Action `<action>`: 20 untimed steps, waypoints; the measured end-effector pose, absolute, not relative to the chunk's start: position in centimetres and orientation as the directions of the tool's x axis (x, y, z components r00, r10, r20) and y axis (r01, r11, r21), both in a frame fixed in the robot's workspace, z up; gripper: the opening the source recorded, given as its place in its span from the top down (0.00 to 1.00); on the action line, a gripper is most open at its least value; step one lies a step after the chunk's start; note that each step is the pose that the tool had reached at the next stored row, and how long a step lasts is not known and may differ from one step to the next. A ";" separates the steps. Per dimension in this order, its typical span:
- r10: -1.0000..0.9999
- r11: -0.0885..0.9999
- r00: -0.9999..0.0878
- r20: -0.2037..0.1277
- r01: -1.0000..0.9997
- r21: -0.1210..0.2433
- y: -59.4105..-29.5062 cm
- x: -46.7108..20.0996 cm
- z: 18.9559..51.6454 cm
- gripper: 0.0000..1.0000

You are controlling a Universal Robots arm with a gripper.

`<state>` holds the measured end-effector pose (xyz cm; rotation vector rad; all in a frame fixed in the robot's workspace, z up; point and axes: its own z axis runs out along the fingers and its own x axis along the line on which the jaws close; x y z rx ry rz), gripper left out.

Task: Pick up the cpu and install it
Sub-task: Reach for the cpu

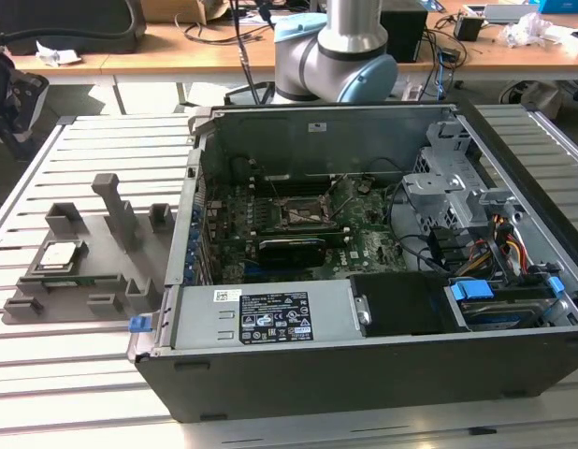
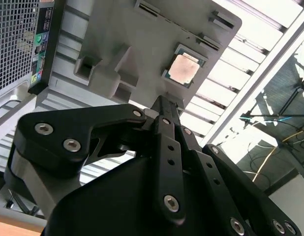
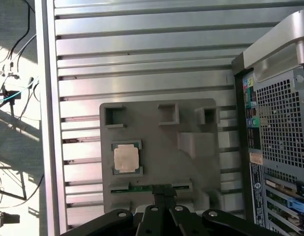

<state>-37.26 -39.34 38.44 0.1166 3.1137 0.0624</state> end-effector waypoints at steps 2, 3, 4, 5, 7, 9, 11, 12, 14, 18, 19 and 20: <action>0.075 0.996 -0.997 -0.024 0.074 0.041 -39.3 -37.7 38.4 0.89; 0.075 0.996 -0.997 -0.024 0.074 0.041 -39.3 -38.0 38.4 0.89; 0.075 0.996 -0.997 -0.024 0.074 0.041 -39.3 -38.3 38.4 0.89; 0.075 0.996 -0.997 -0.024 0.074 0.041 -39.2 -38.6 38.4 0.89; 0.075 0.996 -0.997 -0.024 0.074 0.041 -39.2 -39.2 38.4 0.89; 0.075 0.996 -0.997 -0.024 0.074 0.041 -39.2 -39.7 38.3 0.89; 0.075 0.996 -0.997 -0.024 0.074 0.040 -39.1 -40.1 38.3 0.89; 0.075 0.996 -0.997 -0.024 0.074 0.040 -39.1 -40.2 38.3 0.89; 0.075 0.996 -0.997 -0.024 0.074 0.040 -39.0 -40.6 38.3 0.89; 0.072 0.997 -0.997 -0.024 0.071 0.039 -38.5 -41.2 38.2 0.89; 0.070 0.997 -0.997 -0.024 0.069 0.038 -38.4 -41.3 38.2 0.89; 0.067 0.997 -0.997 -0.024 0.066 0.038 -38.2 -41.4 38.2 0.89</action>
